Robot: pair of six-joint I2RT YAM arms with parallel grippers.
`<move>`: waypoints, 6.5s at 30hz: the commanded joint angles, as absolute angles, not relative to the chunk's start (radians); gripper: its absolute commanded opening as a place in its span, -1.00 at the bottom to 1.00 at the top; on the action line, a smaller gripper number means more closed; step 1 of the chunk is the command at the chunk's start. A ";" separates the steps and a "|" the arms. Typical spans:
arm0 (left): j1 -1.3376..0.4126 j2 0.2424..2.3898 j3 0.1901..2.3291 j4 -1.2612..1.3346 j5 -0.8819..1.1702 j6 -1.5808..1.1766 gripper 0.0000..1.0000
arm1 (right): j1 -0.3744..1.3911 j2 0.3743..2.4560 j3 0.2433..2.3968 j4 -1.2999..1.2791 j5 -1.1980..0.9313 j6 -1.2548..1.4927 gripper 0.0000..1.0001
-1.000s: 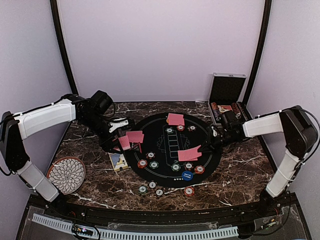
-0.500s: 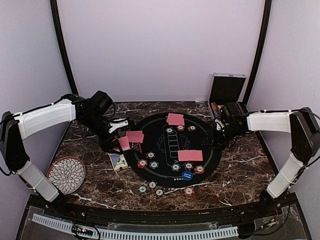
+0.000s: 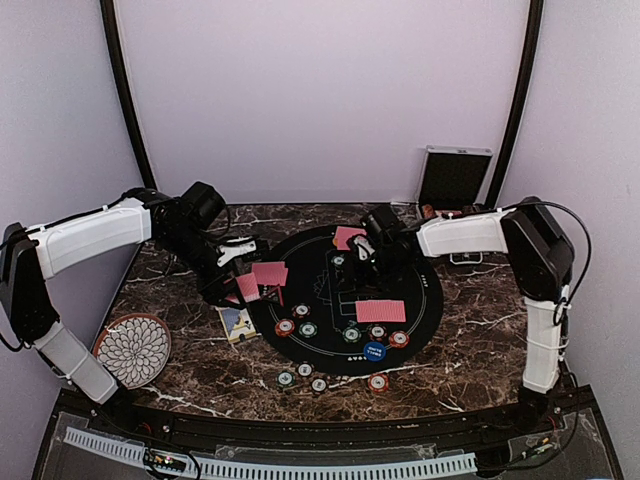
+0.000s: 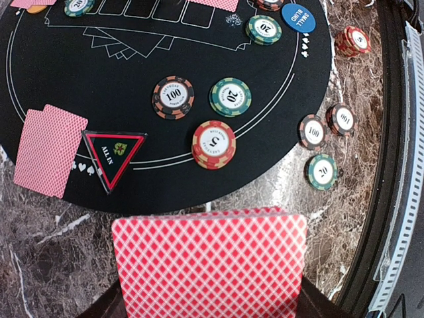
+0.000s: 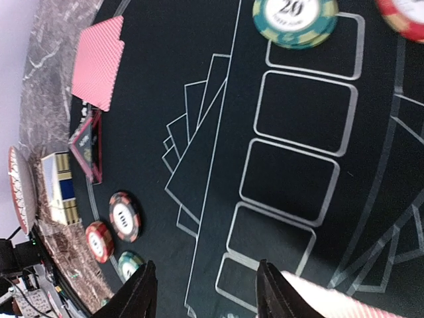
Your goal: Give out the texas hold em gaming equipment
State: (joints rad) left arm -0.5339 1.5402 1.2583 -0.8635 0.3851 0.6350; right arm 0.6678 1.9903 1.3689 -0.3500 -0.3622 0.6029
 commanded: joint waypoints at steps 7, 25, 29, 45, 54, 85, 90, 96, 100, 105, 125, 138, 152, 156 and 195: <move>-0.529 1.490 1.269 -0.886 0.403 0.643 -1.00 | 0.683 2.083 1.395 -0.344 -0.323 0.589 -0.01; -0.529 1.494 1.273 -0.885 0.408 0.643 -1.00 | 0.654 1.895 1.152 -0.346 -0.300 0.579 -0.10; -0.529 1.498 1.274 -0.884 0.409 0.641 -1.00 | 0.657 1.875 1.184 -0.316 -0.349 0.601 -0.09; -0.529 1.500 1.288 -0.882 0.411 0.640 -1.00 | 0.775 1.847 1.364 -0.183 -0.580 0.804 0.97; -0.529 1.496 1.290 -0.879 0.414 0.641 -1.00 | 0.829 1.911 1.324 0.085 -0.697 0.997 0.97; -0.528 1.489 1.284 -0.877 0.412 0.645 -1.00 | 0.924 2.184 1.522 0.388 -0.848 1.257 0.82; -0.529 1.497 1.287 -0.876 0.417 0.643 -1.00 | 0.939 2.233 1.585 0.403 -0.864 1.280 0.78; -0.528 1.500 1.294 -0.880 0.416 0.644 -1.00 | 0.952 2.295 1.656 0.398 -0.880 1.300 0.76; -0.529 1.501 1.296 -0.881 0.417 0.642 -1.00 | 0.955 2.332 1.675 0.412 -0.892 1.325 0.71; -0.529 1.499 1.296 -0.884 0.416 0.641 -1.00 | 0.950 2.365 1.680 0.415 -0.910 1.339 0.61; -0.529 1.494 1.289 -0.883 0.413 0.642 -1.00 | 0.883 2.226 1.534 0.420 -0.891 1.291 0.30; -0.529 1.495 1.286 -0.884 0.412 0.641 -1.00 | 0.862 2.157 1.496 0.467 -0.914 1.317 -0.12; -0.529 1.494 1.280 -0.884 0.407 0.642 -1.00 | 0.856 2.127 1.460 0.508 -0.938 1.348 -0.67; -0.529 1.494 1.278 -0.883 0.404 0.643 -1.00 | 0.856 2.126 1.436 0.616 -0.946 1.434 -0.73; -0.529 1.489 1.267 -0.891 0.402 0.644 -1.00 | 0.779 2.054 1.300 0.628 -0.955 1.409 -1.00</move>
